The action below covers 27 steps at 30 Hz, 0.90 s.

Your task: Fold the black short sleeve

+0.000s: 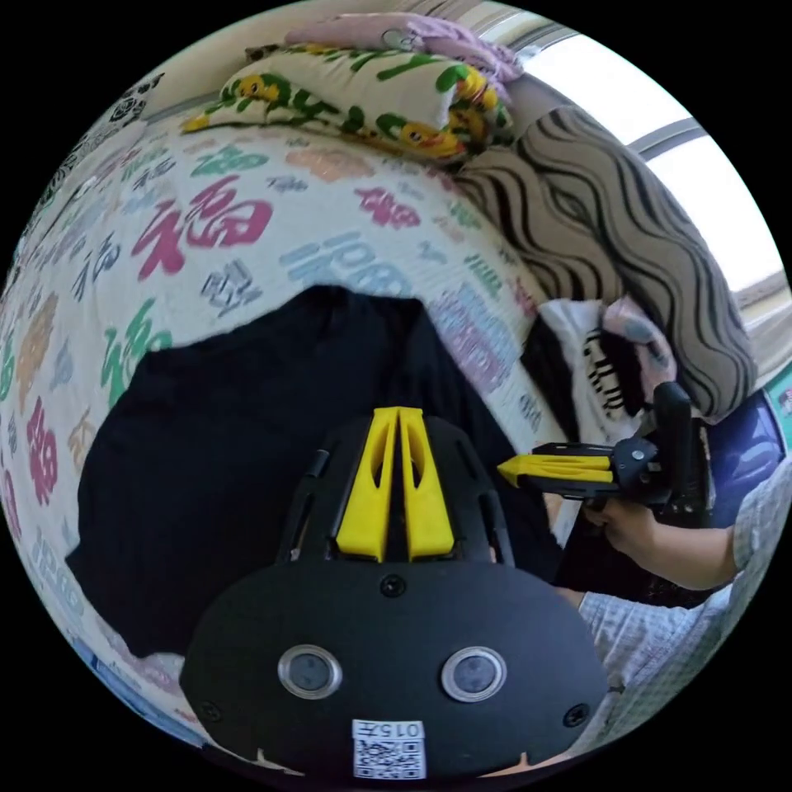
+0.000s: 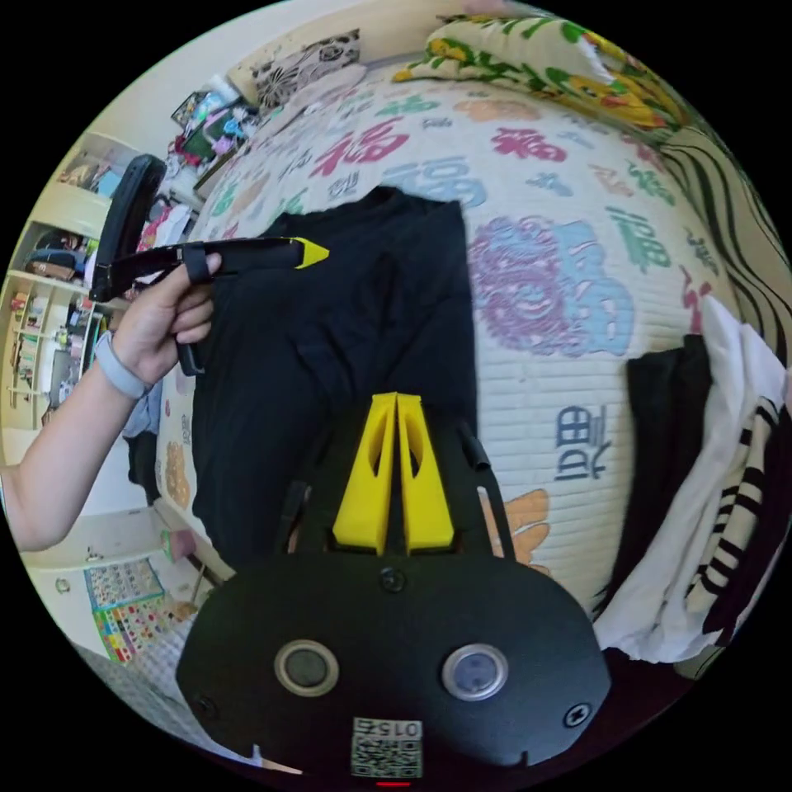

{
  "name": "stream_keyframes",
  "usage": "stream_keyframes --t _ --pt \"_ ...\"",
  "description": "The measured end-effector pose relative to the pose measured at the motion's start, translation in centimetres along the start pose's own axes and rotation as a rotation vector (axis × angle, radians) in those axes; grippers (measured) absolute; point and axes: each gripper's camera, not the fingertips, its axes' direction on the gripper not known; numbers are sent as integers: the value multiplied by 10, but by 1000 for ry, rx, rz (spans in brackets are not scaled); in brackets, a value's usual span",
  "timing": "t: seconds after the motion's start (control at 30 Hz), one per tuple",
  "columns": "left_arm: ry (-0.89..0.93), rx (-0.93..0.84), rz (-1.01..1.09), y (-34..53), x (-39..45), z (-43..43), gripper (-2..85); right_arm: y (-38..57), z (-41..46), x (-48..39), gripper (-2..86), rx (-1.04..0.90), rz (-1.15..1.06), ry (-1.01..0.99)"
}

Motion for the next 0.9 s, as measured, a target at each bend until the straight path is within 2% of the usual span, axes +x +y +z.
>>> stream_keyframes --t 0.07,0.2,0.43,0.6,0.67,0.7,0.83,0.9 --pt "56 18 20 -19 7 -2 -6 -10 -8 8 -7 44 48 33" --pt "109 -110 76 -56 24 25 -6 -22 1 9 -7 -13 66 0" --pt "-56 -231 121 -57 39 27 -8 -18 17 -20 -7 -91 30 -12" --pt "-136 -239 153 -38 46 14 -6 -8 14 -38 -6 -106 40 12" --pt "-198 -186 140 -27 52 -2 -6 -9 9 -47 -6 -125 55 29" --pt "-267 -85 120 -14 59 -24 -7 -9 6 -49 -6 -129 67 34" --pt "-182 189 60 69 68 -118 -6 -25 -32 -75 -5 -48 23 -51" --pt "-228 237 -27 119 58 -155 -3 -42 -43 -93 -3 -26 -3 -119"
